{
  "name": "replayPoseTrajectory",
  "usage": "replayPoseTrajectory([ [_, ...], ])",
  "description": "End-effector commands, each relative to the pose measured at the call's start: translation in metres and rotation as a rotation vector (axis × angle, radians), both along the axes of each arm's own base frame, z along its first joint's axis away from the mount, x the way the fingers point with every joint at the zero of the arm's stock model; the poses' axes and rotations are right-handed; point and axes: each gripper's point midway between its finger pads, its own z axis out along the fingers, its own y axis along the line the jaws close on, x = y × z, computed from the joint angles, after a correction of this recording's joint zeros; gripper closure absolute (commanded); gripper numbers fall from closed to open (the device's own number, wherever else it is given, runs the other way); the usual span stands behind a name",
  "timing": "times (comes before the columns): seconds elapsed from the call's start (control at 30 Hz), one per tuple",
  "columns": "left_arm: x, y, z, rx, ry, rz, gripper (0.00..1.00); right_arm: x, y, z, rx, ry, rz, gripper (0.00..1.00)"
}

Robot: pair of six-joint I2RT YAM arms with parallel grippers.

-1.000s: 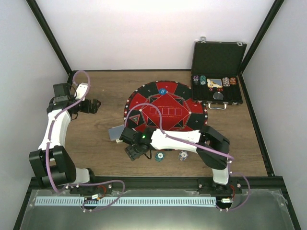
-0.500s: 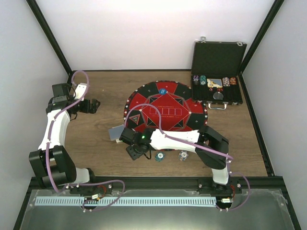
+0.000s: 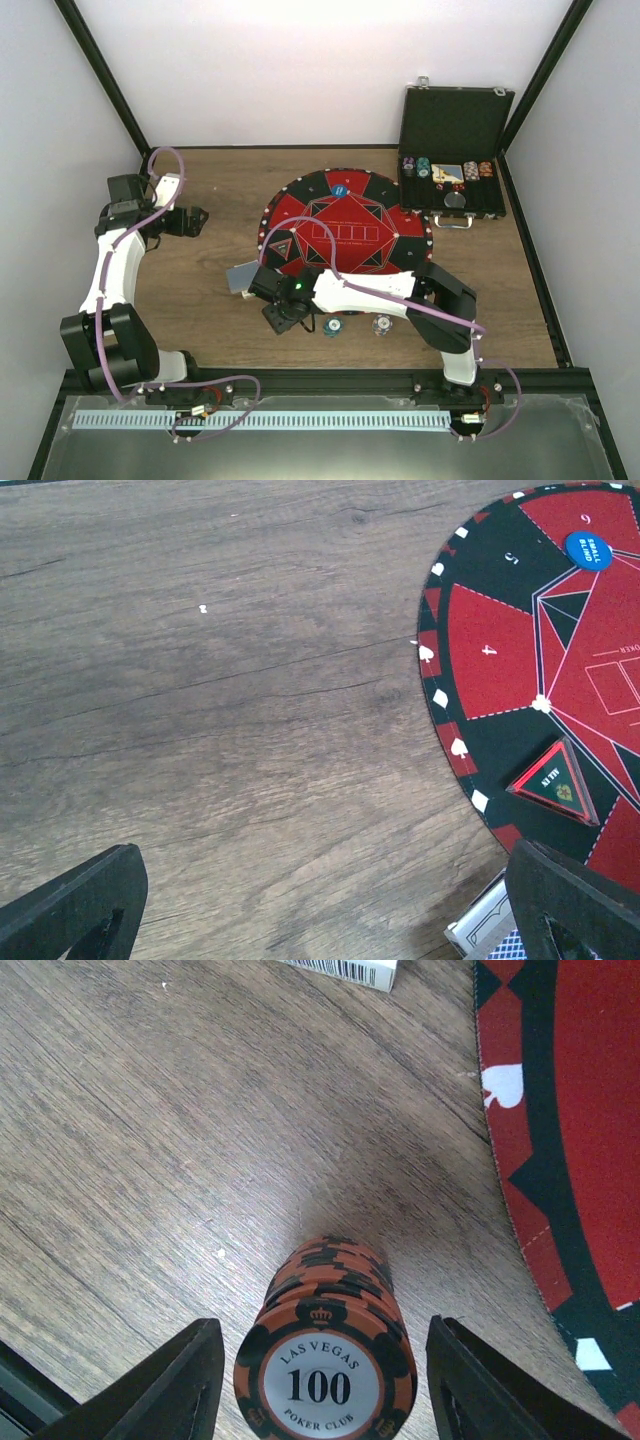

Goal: Distribute texas hold em gaming equipment

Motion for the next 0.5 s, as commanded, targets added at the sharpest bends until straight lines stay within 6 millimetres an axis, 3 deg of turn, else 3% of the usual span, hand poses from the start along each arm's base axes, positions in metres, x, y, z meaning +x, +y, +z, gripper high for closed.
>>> replayPoseTrajectory([
  [0.0,-0.002,0.001,0.009,-0.004,-0.021,-0.004,0.0,0.001,0.007,-0.003,0.008,0.003,0.005,0.44],
  [0.13,-0.001,0.003,0.01,-0.005,-0.023,-0.002,0.0,0.001,0.007,-0.007,0.0,0.006,0.007,0.44],
  [0.33,-0.002,0.004,0.01,-0.01,-0.023,0.0,0.0,0.003,0.007,-0.003,0.006,-0.005,0.0,0.57],
  [0.47,-0.002,0.004,0.01,-0.012,-0.025,-0.004,0.0,0.004,0.009,0.004,0.017,-0.01,0.001,0.58],
])
